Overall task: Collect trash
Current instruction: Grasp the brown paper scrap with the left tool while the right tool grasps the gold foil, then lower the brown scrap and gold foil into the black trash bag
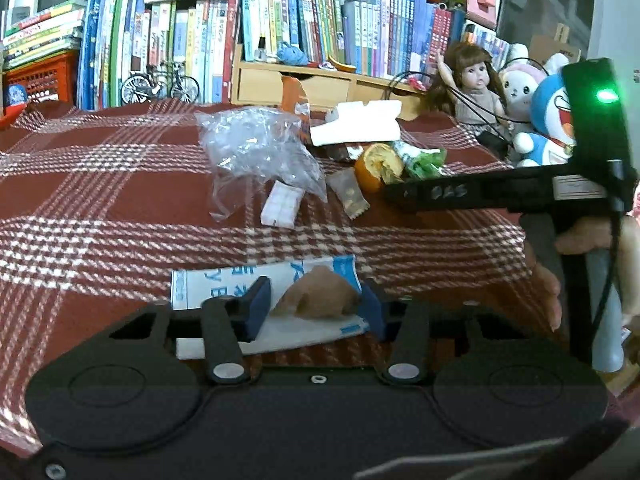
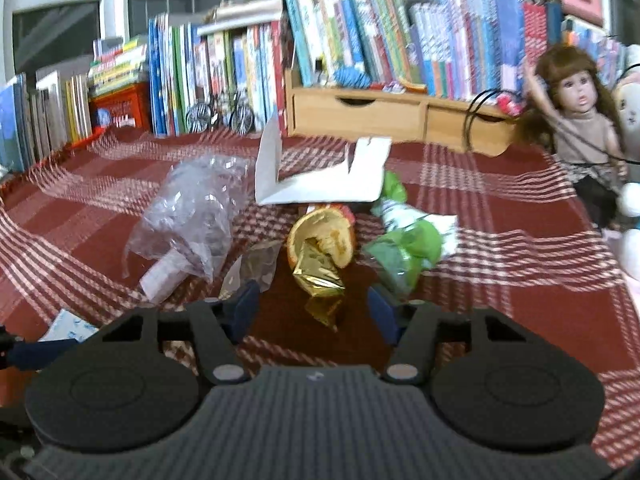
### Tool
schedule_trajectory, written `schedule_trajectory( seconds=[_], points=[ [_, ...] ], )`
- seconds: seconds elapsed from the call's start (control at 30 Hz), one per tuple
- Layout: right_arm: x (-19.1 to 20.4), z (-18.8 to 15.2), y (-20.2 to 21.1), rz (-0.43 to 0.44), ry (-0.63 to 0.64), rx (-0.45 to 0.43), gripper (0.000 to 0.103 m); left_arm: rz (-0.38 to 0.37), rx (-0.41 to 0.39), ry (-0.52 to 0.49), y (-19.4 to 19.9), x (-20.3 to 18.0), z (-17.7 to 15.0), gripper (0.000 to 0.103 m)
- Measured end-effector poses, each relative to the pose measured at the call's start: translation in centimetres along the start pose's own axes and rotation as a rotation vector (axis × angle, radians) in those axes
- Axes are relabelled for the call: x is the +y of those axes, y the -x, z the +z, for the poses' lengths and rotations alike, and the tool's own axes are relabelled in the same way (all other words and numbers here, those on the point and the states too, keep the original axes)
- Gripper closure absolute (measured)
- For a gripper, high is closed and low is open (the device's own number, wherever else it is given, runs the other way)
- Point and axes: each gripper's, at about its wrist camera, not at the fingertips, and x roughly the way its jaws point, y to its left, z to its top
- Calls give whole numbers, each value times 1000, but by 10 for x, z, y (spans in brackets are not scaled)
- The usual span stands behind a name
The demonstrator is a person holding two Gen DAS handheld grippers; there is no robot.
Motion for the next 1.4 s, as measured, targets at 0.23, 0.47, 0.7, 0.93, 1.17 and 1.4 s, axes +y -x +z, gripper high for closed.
schedule_trajectory(
  seconds=[0.23, 0.47, 0.7, 0.93, 1.17, 1.4],
  points=[
    [8, -5, -5, 24, 20, 25, 80, 17, -37, 2, 5, 2, 3, 81],
    [13, -13, 23, 36, 30, -22, 80, 35, -75, 10, 22, 10, 6, 81],
    [25, -22, 57, 79, 44, -75, 80, 54, -103, 2, 40, 13, 5, 81],
    [34, -37, 85, 122, 17, -93, 81, 54, -120, 20, 60, 17, -2, 81],
    [49, -70, 120, 177, 13, -66, 81, 26, -97, 8, 87, 16, -24, 81],
    [59, -109, 142, 198, -10, -3, 81, -1, -51, -27, 107, 9, -50, 81]
  ],
)
